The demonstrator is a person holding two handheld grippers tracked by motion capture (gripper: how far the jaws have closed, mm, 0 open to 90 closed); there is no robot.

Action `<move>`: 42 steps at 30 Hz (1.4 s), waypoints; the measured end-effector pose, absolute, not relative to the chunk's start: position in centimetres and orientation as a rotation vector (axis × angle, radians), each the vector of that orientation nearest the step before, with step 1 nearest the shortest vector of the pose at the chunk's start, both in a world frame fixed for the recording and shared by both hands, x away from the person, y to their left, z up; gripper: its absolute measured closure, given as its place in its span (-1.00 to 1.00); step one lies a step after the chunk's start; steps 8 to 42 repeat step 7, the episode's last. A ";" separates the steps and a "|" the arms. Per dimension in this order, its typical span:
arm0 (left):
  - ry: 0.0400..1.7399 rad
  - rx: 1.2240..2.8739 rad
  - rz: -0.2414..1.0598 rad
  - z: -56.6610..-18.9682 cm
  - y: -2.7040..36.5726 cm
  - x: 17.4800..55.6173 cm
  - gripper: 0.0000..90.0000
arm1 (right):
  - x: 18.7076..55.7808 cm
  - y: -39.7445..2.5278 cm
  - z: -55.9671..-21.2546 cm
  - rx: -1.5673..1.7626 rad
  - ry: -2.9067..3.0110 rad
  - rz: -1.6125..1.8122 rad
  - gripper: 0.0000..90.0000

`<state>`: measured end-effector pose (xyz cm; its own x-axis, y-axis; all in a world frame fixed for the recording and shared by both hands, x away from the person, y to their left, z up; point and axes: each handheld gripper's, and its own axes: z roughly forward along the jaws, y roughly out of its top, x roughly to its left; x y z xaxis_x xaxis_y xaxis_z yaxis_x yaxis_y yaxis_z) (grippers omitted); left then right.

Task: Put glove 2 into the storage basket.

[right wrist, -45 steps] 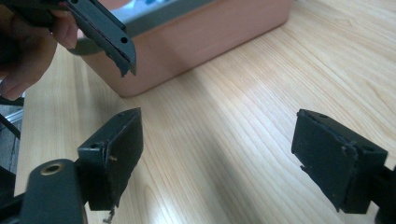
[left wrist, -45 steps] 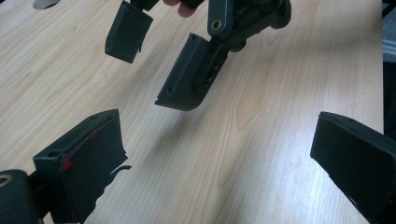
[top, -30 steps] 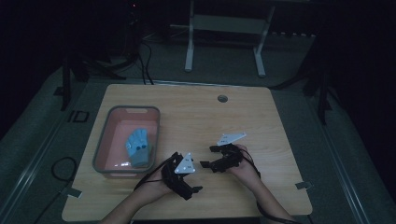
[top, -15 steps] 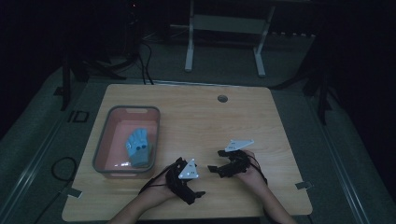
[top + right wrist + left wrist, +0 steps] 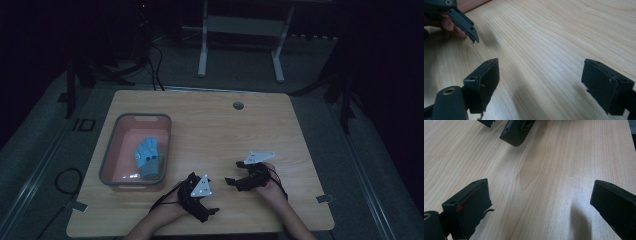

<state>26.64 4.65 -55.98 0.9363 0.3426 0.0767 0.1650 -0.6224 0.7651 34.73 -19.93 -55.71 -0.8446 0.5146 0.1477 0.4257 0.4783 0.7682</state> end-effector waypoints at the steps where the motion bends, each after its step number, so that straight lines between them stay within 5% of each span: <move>1: 0.361 2.243 0.264 -55.9 4.7 26.6 -0.93 | 34.7 -20.0 -55.7 0.830 2.604 1.310 -0.67; 42: 0.378 2.221 0.246 -55.9 4.9 26.6 -0.93 | 34.8 -20.2 -55.7 0.843 2.581 1.314 -0.67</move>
